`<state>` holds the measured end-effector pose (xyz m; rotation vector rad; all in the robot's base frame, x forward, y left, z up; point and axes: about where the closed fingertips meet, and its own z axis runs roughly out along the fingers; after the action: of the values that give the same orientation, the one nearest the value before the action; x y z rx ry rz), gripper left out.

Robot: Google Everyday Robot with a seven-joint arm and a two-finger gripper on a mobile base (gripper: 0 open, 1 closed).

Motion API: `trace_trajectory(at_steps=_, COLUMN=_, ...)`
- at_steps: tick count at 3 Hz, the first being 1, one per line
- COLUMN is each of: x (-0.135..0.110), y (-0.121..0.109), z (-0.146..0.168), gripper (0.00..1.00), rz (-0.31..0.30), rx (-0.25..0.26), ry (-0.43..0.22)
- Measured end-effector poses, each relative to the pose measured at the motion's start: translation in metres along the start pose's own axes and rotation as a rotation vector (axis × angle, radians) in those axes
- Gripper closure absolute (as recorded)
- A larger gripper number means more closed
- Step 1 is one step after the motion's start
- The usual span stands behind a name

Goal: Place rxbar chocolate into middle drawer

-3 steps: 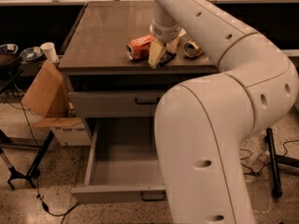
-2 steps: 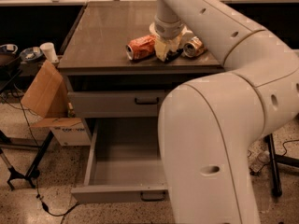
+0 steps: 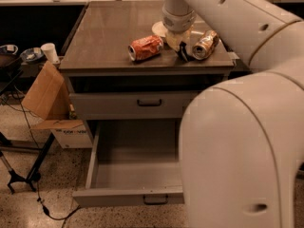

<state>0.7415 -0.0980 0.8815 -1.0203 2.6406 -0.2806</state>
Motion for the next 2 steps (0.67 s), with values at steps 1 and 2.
trace_trajectory(at_steps=1, x=0.011, y=0.0, z=-0.023, gripper=1.0, rz=0.016, rx=0.034, ry=-0.026)
trace_trajectory(at_steps=2, x=0.022, y=0.001, z=-0.046, gripper=1.0, rz=0.025, rx=0.061, ry=-0.064)
